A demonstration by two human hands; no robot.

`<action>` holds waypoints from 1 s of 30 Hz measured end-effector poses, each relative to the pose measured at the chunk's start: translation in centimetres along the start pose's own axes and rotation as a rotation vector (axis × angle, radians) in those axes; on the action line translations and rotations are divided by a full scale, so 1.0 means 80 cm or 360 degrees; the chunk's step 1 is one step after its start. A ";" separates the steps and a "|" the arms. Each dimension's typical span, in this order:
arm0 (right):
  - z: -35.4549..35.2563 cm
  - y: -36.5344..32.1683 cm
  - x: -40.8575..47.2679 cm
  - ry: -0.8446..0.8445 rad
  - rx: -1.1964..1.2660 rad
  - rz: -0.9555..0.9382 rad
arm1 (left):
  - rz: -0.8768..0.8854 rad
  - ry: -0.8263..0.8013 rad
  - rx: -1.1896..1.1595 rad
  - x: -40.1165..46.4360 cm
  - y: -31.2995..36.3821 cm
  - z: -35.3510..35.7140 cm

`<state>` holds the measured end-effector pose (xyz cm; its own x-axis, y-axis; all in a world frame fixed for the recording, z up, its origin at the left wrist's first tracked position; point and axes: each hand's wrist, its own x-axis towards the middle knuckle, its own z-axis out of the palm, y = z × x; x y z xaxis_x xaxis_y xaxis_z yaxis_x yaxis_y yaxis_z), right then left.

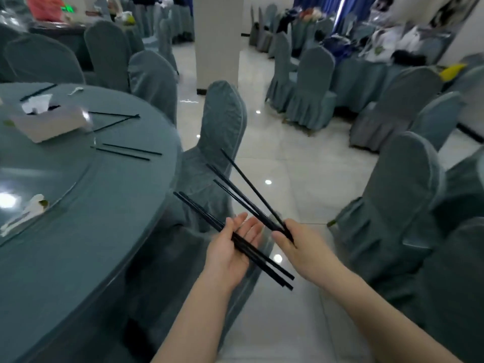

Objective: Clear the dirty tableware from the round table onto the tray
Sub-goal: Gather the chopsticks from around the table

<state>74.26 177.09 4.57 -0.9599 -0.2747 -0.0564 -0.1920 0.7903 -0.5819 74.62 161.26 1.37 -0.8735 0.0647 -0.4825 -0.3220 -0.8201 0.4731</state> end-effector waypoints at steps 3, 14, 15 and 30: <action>-0.036 0.049 -0.024 0.0002 -0.0034 0.0081 | -0.0069 -0.0010 -0.0031 0.005 -0.054 0.052; -0.107 0.171 0.028 -0.0203 -0.0370 0.0182 | -0.0167 0.0036 -0.0048 0.104 -0.134 0.167; -0.111 0.180 0.047 -0.0251 -0.0411 0.0167 | -0.0158 0.0070 -0.0087 0.121 -0.134 0.176; -0.179 0.254 0.348 -0.0063 0.1460 0.0808 | 0.0326 0.0435 -0.0378 0.367 -0.026 0.281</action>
<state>40.74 193.33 2.78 -0.8736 -0.0582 -0.4832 0.4761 0.1040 -0.8732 41.46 177.64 2.75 -0.7715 -0.2406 -0.5889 -0.0302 -0.9108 0.4117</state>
